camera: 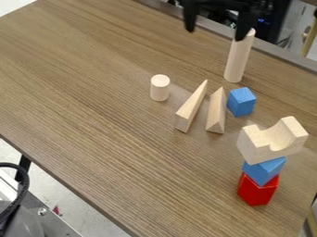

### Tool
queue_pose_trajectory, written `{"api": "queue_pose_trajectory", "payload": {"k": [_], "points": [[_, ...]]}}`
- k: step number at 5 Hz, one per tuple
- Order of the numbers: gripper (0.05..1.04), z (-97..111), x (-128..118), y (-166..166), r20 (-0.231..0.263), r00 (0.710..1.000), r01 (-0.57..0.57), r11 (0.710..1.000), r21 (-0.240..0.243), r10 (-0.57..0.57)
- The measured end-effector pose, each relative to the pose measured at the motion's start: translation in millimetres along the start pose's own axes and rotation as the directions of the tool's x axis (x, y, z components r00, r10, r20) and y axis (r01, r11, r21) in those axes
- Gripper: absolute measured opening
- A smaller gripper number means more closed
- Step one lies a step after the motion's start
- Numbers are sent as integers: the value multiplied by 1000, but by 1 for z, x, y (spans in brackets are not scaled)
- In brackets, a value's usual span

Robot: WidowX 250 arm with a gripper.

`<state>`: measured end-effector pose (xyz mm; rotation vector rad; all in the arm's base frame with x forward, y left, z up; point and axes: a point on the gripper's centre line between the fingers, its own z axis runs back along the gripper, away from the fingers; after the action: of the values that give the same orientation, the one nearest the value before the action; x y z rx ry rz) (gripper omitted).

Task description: Put the oblong in top of blue box

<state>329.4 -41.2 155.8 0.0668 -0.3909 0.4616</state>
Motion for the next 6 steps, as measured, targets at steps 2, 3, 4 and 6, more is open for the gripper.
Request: {"api": "queue_pose_trajectory", "payload": {"k": [2,3,4,6], "points": [[997,-40,-11,-37,-49,990,-132,991,10,132],[997,-55,-21,-45,-54,983,-176,984,12,177],[997,-62,-23,-50,-31,984,-173,985,0,173],[997,-65,-2,-59,36,988,-147,988,-42,149]]}}
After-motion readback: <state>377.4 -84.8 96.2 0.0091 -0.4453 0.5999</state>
